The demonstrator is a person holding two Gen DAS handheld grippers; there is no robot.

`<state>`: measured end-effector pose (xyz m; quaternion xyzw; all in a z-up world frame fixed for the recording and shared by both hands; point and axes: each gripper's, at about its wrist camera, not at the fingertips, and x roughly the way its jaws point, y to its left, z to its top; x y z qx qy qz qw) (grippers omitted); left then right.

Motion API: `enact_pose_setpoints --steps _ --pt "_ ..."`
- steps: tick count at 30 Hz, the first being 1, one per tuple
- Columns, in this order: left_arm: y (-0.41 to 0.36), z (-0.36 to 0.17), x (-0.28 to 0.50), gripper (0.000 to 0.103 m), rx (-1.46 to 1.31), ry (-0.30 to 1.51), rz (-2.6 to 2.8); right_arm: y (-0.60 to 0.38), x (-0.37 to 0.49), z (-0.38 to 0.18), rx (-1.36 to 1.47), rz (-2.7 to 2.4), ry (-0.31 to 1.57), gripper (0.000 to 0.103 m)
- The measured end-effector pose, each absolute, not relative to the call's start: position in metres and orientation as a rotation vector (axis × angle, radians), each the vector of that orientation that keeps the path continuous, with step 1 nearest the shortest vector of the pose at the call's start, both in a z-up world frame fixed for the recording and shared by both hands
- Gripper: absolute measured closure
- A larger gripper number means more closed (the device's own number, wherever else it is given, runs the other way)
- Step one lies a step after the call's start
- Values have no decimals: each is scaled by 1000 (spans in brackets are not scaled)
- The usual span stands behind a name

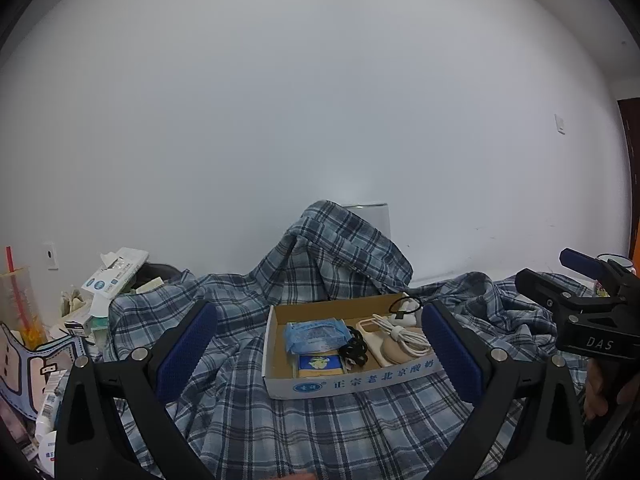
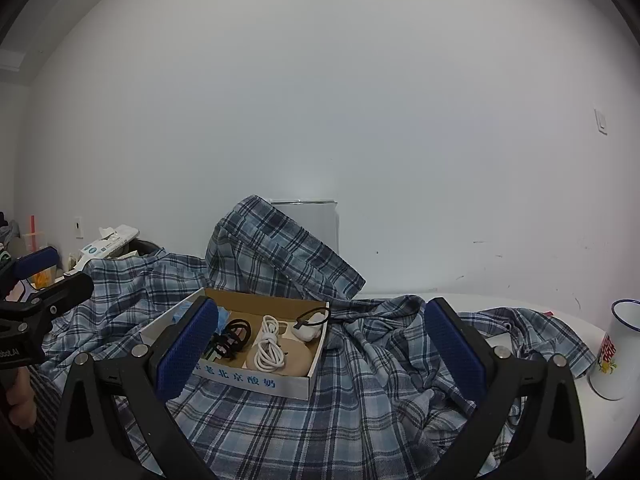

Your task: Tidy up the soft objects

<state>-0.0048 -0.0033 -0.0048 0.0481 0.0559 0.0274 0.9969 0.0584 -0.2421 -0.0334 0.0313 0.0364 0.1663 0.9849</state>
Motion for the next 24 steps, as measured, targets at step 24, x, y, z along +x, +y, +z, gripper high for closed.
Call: enact_pose_setpoints --steps 24 --pt "-2 -1 -10 0 87 107 63 -243 58 -32 67 336 65 0"
